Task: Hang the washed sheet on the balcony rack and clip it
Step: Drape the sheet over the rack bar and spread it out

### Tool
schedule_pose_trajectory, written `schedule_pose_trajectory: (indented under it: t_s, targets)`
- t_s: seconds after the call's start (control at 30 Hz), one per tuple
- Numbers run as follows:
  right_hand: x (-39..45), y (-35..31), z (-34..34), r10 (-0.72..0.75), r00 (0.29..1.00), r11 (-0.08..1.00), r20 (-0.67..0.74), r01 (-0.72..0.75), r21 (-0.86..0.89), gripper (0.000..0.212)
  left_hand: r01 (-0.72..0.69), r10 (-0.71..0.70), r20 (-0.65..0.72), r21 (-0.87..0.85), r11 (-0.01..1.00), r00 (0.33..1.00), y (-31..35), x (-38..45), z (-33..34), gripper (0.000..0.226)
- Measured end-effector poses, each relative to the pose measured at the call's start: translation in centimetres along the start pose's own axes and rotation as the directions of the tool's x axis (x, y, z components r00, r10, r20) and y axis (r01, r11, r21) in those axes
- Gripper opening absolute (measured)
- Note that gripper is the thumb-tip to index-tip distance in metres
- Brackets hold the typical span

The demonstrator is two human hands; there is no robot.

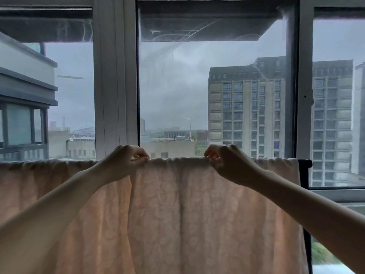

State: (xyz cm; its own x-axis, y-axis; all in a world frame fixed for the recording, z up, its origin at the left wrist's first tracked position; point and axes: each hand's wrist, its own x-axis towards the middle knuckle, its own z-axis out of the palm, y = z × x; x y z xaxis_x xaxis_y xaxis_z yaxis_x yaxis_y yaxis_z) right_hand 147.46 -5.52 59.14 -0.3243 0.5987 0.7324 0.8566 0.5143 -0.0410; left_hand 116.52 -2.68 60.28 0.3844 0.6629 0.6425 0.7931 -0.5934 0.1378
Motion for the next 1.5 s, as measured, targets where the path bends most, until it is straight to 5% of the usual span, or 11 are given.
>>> schedule_pose_trajectory:
  t_s: [0.3,0.47,0.7,0.87,1.07,1.23,1.43,1.5]
  targets:
    - [3.7,-7.9,5.4,-0.020,0.999,1.000,-0.035,0.020,0.006,0.020,-0.034,0.032,-0.029,-0.066,0.997,0.999,-6.7,-2.8,-2.3,0.022]
    - [4.5,-9.4,7.1,0.115,0.982,0.992,-0.150,-0.107,0.059,0.011,-0.088,0.080,-0.057,-0.152,0.984,0.995,-8.4,-3.0,-2.6,0.018]
    - [4.2,-6.6,5.0,0.292,0.908,0.950,-0.302,-0.312,-0.020,0.014,-0.142,0.131,-0.077,-0.163,0.976,0.988,-9.0,-2.3,-2.3,0.018]
    - [2.6,-4.6,3.3,0.261,0.935,0.943,-0.241,-0.300,-0.142,0.009,-0.145,0.134,-0.083,-0.156,0.977,0.988,-9.2,-2.2,-2.2,0.017]
    - [3.4,-4.0,2.7,0.329,0.856,0.925,-0.398,-0.377,-0.046,0.013,-0.115,0.104,-0.075,-0.165,0.979,0.992,-9.1,-2.1,-2.8,0.012]
    - [2.2,-2.7,1.7,0.355,0.916,0.919,-0.189,-0.379,-0.110,0.012,-0.084,0.057,-0.167,-0.159,0.984,0.984,-9.0,-2.0,-2.1,0.008]
    - [1.8,-4.4,1.5,0.301,0.952,0.953,0.056,-0.303,0.024,0.017,-0.041,0.004,-0.230,-0.159,0.986,0.973,-8.4,-1.6,-1.1,0.015]
    - [1.6,-4.6,2.0,0.246,0.968,0.969,0.039,-0.246,-0.004,0.016,-0.031,-0.006,-0.242,-0.150,0.988,0.970,-8.3,-1.6,-0.9,0.012]
